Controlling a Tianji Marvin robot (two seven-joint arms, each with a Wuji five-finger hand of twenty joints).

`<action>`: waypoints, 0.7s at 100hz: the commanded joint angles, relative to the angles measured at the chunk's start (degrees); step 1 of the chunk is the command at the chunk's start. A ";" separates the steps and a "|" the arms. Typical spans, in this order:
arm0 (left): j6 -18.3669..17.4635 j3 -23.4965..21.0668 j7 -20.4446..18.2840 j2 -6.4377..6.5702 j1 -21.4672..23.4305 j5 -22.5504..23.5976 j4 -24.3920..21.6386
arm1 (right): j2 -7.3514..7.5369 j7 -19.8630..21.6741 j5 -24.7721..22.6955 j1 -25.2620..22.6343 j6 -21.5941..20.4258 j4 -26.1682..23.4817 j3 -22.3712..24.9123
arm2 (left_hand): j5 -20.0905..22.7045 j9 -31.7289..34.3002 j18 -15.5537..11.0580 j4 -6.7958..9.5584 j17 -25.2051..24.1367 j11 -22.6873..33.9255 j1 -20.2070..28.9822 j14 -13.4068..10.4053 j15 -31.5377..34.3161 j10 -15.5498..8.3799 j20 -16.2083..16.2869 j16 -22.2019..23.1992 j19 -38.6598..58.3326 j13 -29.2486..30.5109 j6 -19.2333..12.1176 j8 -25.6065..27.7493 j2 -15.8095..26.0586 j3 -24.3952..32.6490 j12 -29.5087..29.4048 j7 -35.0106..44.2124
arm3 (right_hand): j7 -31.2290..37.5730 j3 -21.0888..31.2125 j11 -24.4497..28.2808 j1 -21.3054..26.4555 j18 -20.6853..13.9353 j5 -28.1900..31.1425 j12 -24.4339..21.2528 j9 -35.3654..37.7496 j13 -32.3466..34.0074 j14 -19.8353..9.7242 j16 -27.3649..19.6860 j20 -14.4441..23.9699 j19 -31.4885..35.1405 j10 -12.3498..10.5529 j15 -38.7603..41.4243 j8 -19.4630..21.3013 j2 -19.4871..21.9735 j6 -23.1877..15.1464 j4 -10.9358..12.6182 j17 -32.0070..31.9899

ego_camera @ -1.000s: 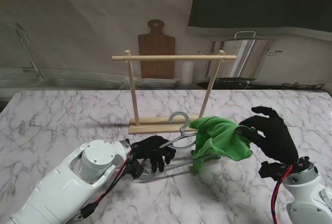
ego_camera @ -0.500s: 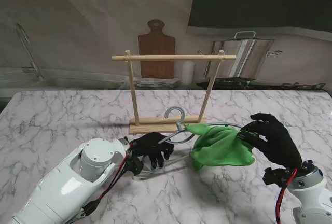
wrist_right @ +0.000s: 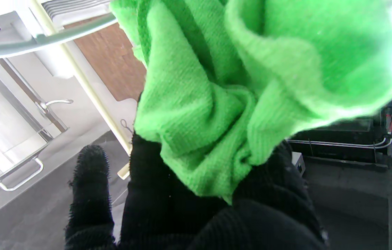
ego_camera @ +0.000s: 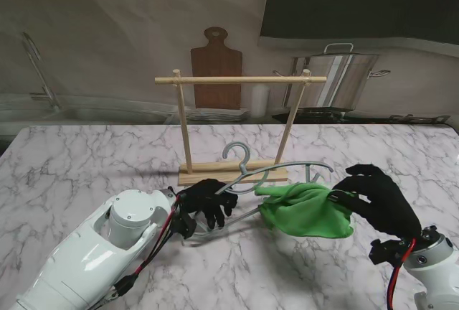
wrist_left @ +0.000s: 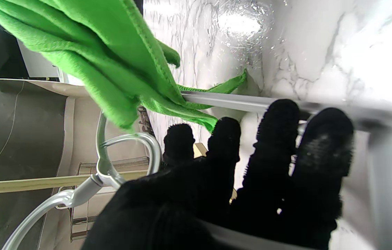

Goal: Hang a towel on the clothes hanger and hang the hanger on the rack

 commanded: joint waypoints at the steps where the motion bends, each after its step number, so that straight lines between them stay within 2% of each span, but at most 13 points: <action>1: -0.26 0.23 -1.01 -0.08 0.07 -0.13 -0.67 | 0.40 0.47 -0.35 0.10 1.26 0.13 -0.48 | 0.33 1.54 -1.08 0.21 0.26 1.39 4.68 4.49 0.31 -0.19 -0.28 0.37 4.23 0.11 1.03 0.90 4.17 4.30 0.67 0.00 | -0.04 2.31 -0.55 4.09 0.94 1.87 0.46 0.81 1.94 -1.17 0.85 0.86 0.76 2.54 0.72 0.84 -0.38 -1.65 1.26 -0.01; 13: -0.06 0.21 -1.12 -0.01 0.05 0.17 -0.87 | 0.65 1.34 -0.44 0.43 2.33 0.23 -0.69 | 0.37 1.49 -1.09 0.24 0.21 1.35 4.68 4.52 0.22 -0.11 -0.28 0.35 4.20 0.03 1.18 0.91 4.12 4.34 0.68 0.00 | -0.16 2.34 -0.58 4.18 1.05 1.77 0.57 0.67 1.87 -1.01 0.95 0.84 0.69 2.70 0.65 0.89 -0.42 -1.63 1.25 -0.28; 29: -0.52 0.14 -2.17 0.40 0.57 0.07 -1.73 | 0.24 -1.61 -3.85 1.63 3.25 0.55 -1.29 | 0.43 1.59 -1.12 0.20 0.18 1.31 4.68 4.42 0.23 -0.11 -0.22 0.38 4.26 0.06 1.11 0.87 4.08 4.36 0.73 -0.08 | -0.44 2.31 -0.90 4.17 1.08 1.62 0.53 0.47 1.31 -1.08 0.87 0.77 0.54 2.61 0.19 0.78 -0.41 -1.80 1.21 -0.58; 35: -0.82 0.52 -2.83 0.55 0.55 -0.08 -1.96 | -0.06 -4.20 -6.12 3.14 3.58 1.33 -2.29 | 0.43 1.57 -1.14 0.20 0.19 1.27 4.68 4.35 0.23 -0.18 -0.22 0.38 4.26 0.09 1.06 0.90 4.09 4.31 0.72 -0.06 | -0.39 2.23 -1.16 4.12 1.24 1.88 0.40 0.54 1.36 -1.34 0.80 0.75 0.50 2.43 -0.01 0.72 -0.55 -2.14 1.16 -0.59; 48: -1.07 1.88 -3.96 0.78 -0.18 0.11 -1.70 | -0.27 -6.67 -7.87 6.08 4.74 2.60 -4.39 | 0.35 1.55 -1.13 0.21 0.19 1.27 4.68 4.31 0.22 -0.26 -0.21 0.39 4.25 0.09 1.02 0.93 4.18 4.23 0.73 -0.06 | -0.40 2.26 -1.28 4.20 1.33 1.75 0.35 0.47 1.31 -1.25 0.74 0.68 0.30 2.51 -0.21 0.60 -0.39 -2.07 1.14 -1.00; 70: -1.15 4.13 -4.52 0.43 -1.53 -1.21 -0.25 | -0.40 -9.46 -10.02 10.57 7.00 3.75 -7.68 | 0.40 1.54 -1.13 0.24 0.20 1.32 4.68 4.40 0.21 -0.15 -0.20 0.42 4.25 0.00 1.14 0.95 4.18 4.31 0.75 -0.05 | -0.35 2.27 -0.97 4.24 1.27 1.26 0.44 0.05 1.07 -1.48 0.75 0.55 -0.10 2.40 -0.23 0.63 -0.07 -2.00 1.15 -1.63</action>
